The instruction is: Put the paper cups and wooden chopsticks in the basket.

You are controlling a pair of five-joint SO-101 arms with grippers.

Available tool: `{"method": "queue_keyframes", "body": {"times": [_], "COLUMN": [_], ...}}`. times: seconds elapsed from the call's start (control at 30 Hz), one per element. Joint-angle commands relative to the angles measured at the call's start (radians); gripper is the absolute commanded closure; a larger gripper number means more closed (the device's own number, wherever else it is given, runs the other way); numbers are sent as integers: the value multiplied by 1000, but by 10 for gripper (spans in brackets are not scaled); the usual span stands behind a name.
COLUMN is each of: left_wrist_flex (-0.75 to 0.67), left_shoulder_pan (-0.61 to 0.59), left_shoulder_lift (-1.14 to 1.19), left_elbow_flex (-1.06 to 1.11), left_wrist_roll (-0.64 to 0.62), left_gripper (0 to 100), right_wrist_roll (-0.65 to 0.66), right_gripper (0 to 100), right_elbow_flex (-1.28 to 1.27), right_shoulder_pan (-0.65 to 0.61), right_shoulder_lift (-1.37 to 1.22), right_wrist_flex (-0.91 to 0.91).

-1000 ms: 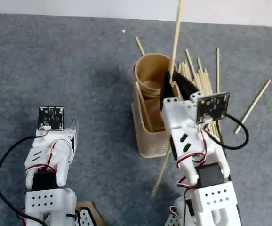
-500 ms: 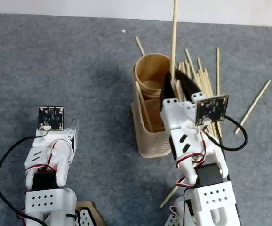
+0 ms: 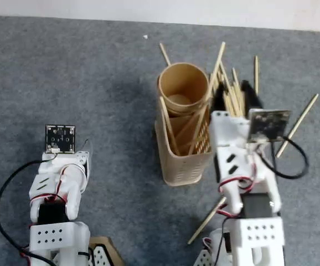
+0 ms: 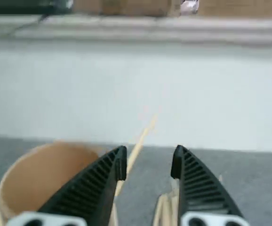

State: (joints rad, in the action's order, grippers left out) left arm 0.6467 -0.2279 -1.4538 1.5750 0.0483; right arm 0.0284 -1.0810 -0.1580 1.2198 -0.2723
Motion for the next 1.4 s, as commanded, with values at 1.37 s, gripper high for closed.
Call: {"method": "queue_keyframes", "body": {"times": [1.37], "left_wrist_flex": [-18], "left_shoulder_pan": [18], "left_shoulder_lift": [-10], "left_elbow_flex": [2], "left_wrist_roll": [8], "left_gripper": [797], "right_wrist_roll": [269], "right_gripper": [830], "right_elbow_flex": [1676], "right_shoulder_pan": [578], "right_shoulder_lift": [-2000], "right_wrist_flex": [-849]}}
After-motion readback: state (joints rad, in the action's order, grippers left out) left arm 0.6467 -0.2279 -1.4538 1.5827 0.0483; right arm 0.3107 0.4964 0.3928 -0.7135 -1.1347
